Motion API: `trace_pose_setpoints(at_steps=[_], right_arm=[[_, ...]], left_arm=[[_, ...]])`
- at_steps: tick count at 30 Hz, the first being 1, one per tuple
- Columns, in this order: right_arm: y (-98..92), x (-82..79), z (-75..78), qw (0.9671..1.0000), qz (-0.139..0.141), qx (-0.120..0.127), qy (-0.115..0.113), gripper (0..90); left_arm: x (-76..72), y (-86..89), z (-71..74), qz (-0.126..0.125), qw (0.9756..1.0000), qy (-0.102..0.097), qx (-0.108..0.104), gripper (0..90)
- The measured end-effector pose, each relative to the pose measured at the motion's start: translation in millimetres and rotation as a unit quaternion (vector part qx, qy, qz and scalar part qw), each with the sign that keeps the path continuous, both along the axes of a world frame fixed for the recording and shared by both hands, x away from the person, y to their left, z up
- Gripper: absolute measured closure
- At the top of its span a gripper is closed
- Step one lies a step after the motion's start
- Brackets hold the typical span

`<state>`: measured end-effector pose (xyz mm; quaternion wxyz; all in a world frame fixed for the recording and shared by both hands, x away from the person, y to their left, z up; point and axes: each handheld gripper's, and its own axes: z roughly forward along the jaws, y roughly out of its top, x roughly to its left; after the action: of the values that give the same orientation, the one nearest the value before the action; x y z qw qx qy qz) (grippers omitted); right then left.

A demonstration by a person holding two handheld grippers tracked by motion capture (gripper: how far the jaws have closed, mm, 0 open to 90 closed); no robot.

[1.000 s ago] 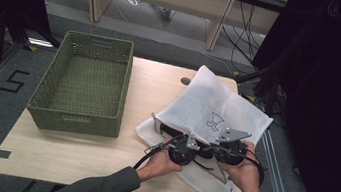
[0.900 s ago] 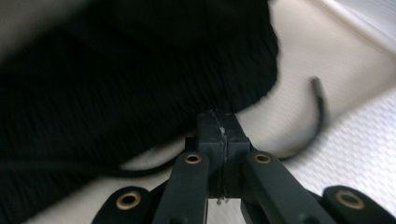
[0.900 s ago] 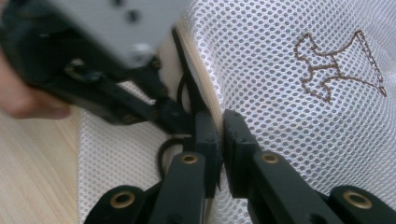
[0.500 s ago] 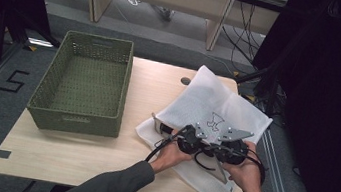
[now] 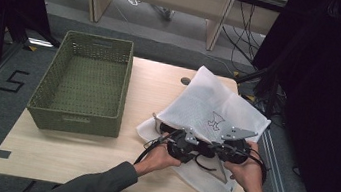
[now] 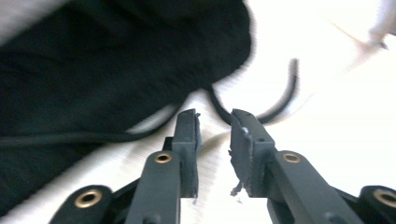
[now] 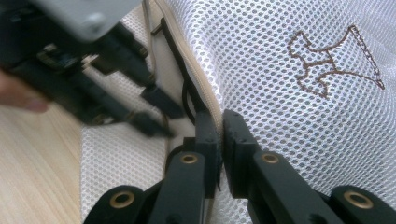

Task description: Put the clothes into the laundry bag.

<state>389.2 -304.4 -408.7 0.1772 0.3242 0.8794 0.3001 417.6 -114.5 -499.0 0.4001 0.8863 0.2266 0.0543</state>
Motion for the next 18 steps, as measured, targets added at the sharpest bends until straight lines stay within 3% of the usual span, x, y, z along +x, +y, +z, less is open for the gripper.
trace_pose_setpoints(at_steps=[4, 6, 11, 18], right_arm=[[0.3, 0.7, 0.0, 1.0, -0.001, 0.001, 0.0, 85.8], [0.3, 0.5, 0.8, 1.0, -0.001, 0.002, 0.0, 86.3], [0.3, 1.4, 1.3, 1.0, -0.001, 0.002, 0.001, 86.8], [-2.9, 1.2, 0.5, 1.0, -0.006, 0.004, 0.004, 86.7]], left_arm=[[-2.8, -9.4, -3.0, -0.012, 0.9997, 0.019, -0.004, 68.1], [-3.0, -14.5, -6.7, -0.017, 0.9997, 0.019, 0.0, 68.5], [0.9, -24.6, -10.4, -0.004, 0.9997, 0.02, -0.014, 79.0], [5.6, -33.3, -10.6, 0.02, 0.9992, 0.009, -0.033, 82.2]])
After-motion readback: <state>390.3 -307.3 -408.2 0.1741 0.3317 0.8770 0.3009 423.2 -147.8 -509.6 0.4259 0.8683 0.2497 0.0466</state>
